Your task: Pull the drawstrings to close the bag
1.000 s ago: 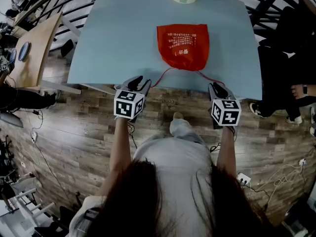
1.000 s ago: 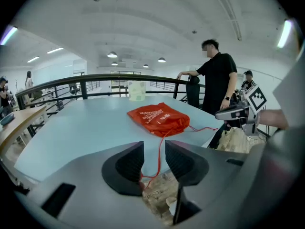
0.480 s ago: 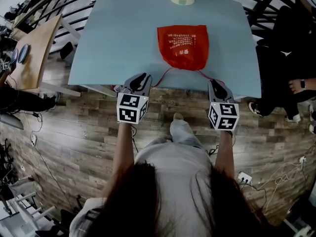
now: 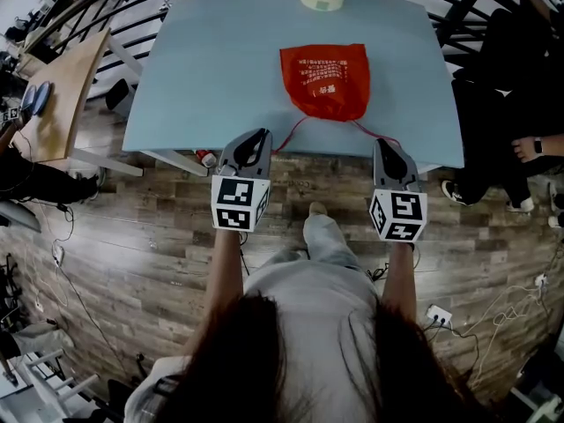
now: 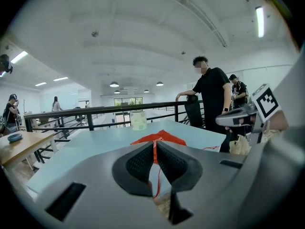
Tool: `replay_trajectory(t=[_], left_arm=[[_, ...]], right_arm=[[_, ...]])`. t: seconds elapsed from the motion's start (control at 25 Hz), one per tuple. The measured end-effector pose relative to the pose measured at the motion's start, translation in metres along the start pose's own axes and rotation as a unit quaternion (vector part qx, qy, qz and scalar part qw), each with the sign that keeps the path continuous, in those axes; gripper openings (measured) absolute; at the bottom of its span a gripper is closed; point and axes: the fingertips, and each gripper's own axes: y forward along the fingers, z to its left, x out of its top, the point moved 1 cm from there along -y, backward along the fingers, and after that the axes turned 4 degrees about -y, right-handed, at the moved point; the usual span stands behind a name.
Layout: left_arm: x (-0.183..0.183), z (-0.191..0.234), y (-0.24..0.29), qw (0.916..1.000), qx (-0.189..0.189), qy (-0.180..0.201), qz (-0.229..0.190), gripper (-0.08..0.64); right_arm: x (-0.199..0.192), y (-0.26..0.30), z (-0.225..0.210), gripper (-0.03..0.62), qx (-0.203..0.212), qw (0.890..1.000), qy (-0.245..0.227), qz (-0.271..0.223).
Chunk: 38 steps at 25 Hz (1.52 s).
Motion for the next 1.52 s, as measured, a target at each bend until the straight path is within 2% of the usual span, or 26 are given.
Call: replay_trajectory(t=[0.6,1.04,1.52], left_arm=[[0.030,-0.017,-0.050,0.9979,-0.002,0.017,-0.063,0.026],[0.037,-0.019,-0.069,0.9966,-0.006,0.013,-0.081,0.026],[0.042,-0.020,-0.082,0.9955,-0.008,0.013,-0.094,0.026]], right_arm=[[0.033,-0.044,0.029,0.025,-0.015,0.998,-0.016,-0.053],[0.057,-0.063,0.041,0.025,-0.023,0.995,-0.035,-0.092],[0.070,-0.078,0.049,0.025,-0.030,0.992,-0.046,-0.112]])
